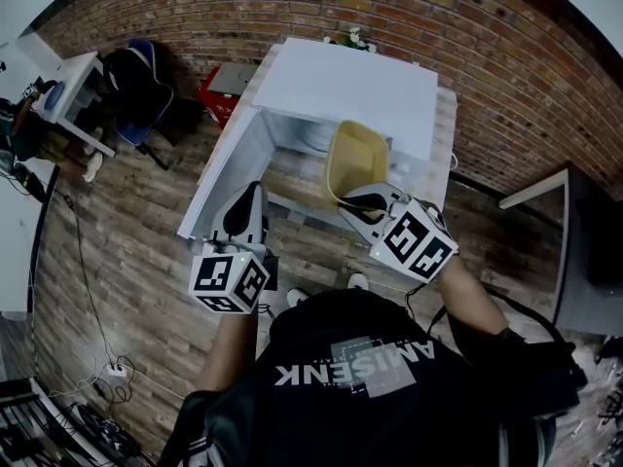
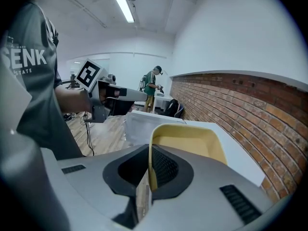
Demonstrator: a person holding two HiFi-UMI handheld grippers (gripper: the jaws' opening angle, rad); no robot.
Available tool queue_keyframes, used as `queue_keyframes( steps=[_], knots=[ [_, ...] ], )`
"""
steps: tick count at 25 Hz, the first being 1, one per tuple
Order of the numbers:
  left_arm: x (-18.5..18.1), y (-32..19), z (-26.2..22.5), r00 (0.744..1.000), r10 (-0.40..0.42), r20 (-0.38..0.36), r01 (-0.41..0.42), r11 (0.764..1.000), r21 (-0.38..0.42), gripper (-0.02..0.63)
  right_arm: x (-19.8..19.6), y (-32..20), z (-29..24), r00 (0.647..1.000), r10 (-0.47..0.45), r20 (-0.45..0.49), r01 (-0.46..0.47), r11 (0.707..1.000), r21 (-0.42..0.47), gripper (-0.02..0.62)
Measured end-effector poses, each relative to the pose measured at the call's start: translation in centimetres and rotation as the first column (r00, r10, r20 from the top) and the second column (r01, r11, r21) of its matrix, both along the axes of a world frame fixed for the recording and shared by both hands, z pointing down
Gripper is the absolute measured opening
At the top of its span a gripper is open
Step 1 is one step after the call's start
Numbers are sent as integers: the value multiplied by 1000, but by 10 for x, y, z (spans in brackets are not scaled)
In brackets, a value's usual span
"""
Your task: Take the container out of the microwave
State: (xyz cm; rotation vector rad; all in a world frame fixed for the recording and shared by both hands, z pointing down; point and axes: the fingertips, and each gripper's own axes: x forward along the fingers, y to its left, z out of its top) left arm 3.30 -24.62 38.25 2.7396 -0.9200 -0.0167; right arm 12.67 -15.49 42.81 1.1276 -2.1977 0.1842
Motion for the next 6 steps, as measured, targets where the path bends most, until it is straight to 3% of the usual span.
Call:
queue_keyframes(
  steps=[6],
  knots=[
    [0,1,2,1000,-6,2,6,1000,-4,11,0,4,1,1000,-2,-7,2,1000,-5,49]
  ],
)
